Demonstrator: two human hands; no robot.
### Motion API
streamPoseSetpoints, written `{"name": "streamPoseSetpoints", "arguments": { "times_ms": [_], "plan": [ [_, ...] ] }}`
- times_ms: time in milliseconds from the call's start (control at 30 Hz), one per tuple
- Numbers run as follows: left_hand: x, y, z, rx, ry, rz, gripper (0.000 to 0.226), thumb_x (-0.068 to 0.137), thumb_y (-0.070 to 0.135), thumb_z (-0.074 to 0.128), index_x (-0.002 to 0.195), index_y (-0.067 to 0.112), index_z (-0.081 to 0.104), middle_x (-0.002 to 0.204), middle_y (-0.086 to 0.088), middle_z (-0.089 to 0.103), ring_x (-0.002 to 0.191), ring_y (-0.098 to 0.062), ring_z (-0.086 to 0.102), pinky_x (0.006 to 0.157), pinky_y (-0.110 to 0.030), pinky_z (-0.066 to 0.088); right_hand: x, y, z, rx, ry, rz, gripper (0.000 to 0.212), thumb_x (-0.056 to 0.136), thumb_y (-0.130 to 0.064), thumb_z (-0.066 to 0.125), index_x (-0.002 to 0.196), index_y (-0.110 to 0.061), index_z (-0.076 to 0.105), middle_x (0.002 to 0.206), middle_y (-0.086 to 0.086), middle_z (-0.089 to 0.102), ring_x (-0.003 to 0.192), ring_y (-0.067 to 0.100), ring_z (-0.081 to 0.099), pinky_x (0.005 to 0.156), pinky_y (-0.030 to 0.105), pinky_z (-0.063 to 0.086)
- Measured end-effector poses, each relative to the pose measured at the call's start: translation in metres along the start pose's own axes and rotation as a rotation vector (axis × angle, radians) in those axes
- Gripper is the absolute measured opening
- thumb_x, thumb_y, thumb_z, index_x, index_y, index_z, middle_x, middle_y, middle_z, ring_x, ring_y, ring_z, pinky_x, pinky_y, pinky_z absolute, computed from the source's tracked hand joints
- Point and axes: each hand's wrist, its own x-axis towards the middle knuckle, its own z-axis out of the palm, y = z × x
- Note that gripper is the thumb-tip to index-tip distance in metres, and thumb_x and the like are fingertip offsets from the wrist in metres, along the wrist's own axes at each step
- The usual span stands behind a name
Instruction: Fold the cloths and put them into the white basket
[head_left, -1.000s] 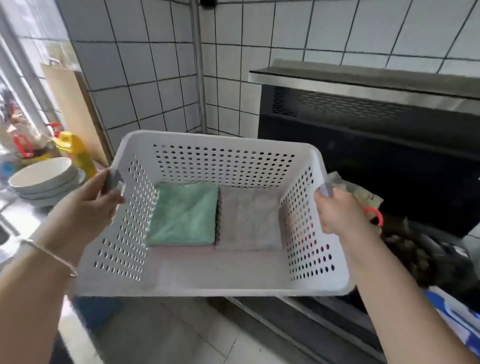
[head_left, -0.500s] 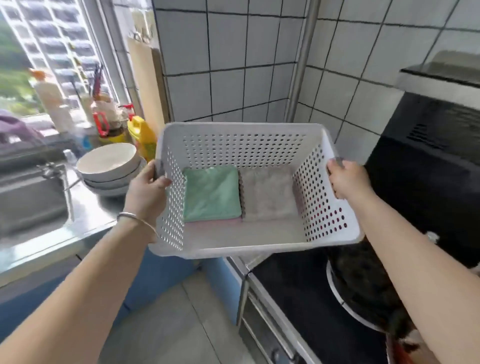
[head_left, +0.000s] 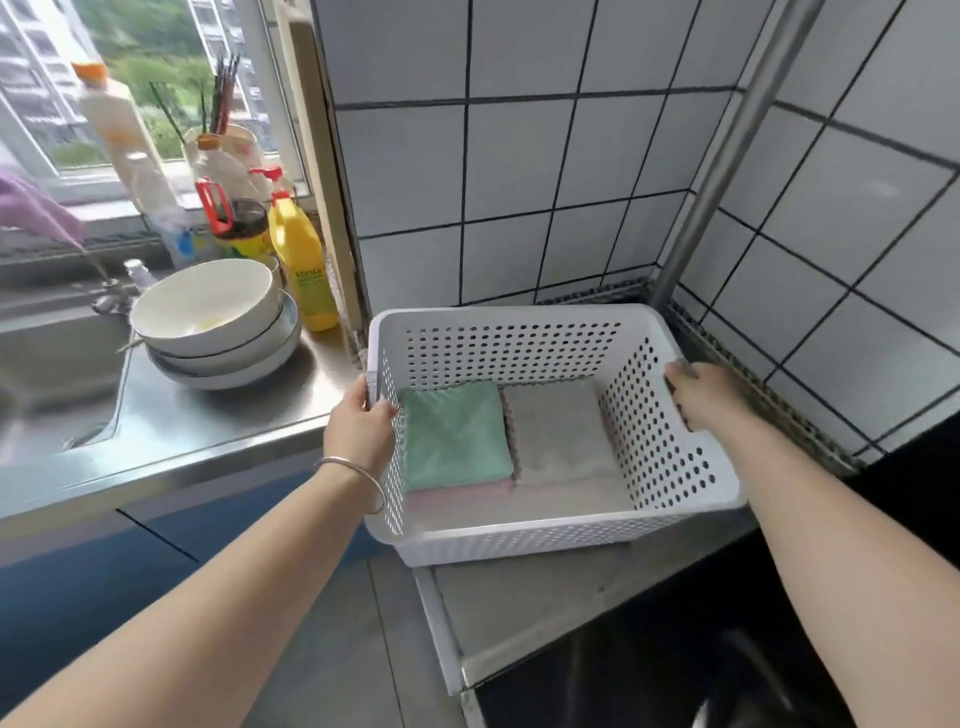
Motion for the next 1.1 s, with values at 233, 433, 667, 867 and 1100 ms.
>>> {"name": "streamPoseSetpoints", "arguments": {
  "times_ms": [233, 433, 667, 867, 1100],
  "plan": [
    [0.027, -0.003, 0.031, -0.073, 0.021, -0.125, 0.041, 0.088, 0.002, 0.043, 0.125, 0.019, 0.053, 0.113, -0.015, 0.064, 0.071, -0.024, 0.053, 0.073, -0.032, 0.043, 0.052, 0.005, -0.001, -0.014, -0.092, -0.008, 0.047, 0.095, -0.045, 0.038, 0.101, -0.006, 0.062, 0.074, 0.010, 0.059, 0.064, 0.024, 0.055, 0.066, 0.034, 0.047],
    [0.028, -0.005, 0.057, -0.212, 0.064, -0.188, 0.047, 0.090, 0.007, 0.042, 0.134, 0.022, 0.045, 0.117, -0.015, 0.062, 0.066, -0.017, 0.047, 0.062, -0.025, 0.039, 0.077, -0.006, -0.005, -0.183, -0.014, -0.059, 0.054, 0.099, -0.040, 0.029, 0.110, 0.005, 0.057, 0.092, 0.023, 0.061, 0.075, 0.029, 0.056, 0.072, 0.035, 0.046],
    [0.034, -0.008, 0.071, -0.284, 0.117, -0.217, 0.049, 0.089, 0.008, 0.045, 0.134, 0.026, 0.046, 0.125, -0.010, 0.059, 0.087, -0.026, 0.053, 0.086, -0.043, 0.049, 0.086, 0.008, -0.008, -0.405, -0.001, -0.066, 0.046, 0.100, -0.034, 0.030, 0.123, -0.003, 0.054, 0.114, 0.023, 0.060, 0.087, 0.031, 0.056, 0.076, 0.035, 0.047],
    [0.036, -0.007, 0.091, -0.312, 0.102, -0.204, 0.048, 0.088, 0.007, 0.045, 0.134, 0.023, 0.048, 0.123, -0.009, 0.062, 0.100, -0.028, 0.059, 0.084, -0.033, 0.045, 0.076, 0.039, -0.031, -0.450, -0.025, -0.029, 0.045, 0.097, -0.031, 0.035, 0.133, -0.006, 0.046, 0.134, 0.019, 0.051, 0.115, 0.035, 0.052, 0.089, 0.035, 0.043],
    [0.043, -0.007, 0.095, -0.268, 0.067, -0.184, 0.045, 0.083, 0.008, 0.045, 0.126, 0.017, 0.054, 0.119, -0.021, 0.062, 0.106, -0.043, 0.058, 0.088, -0.048, 0.048, 0.047, 0.051, -0.041, -0.177, 0.058, -0.020, 0.042, 0.096, -0.033, 0.041, 0.129, -0.007, 0.049, 0.127, 0.017, 0.056, 0.111, 0.034, 0.054, 0.087, 0.036, 0.043]
  ]
}}
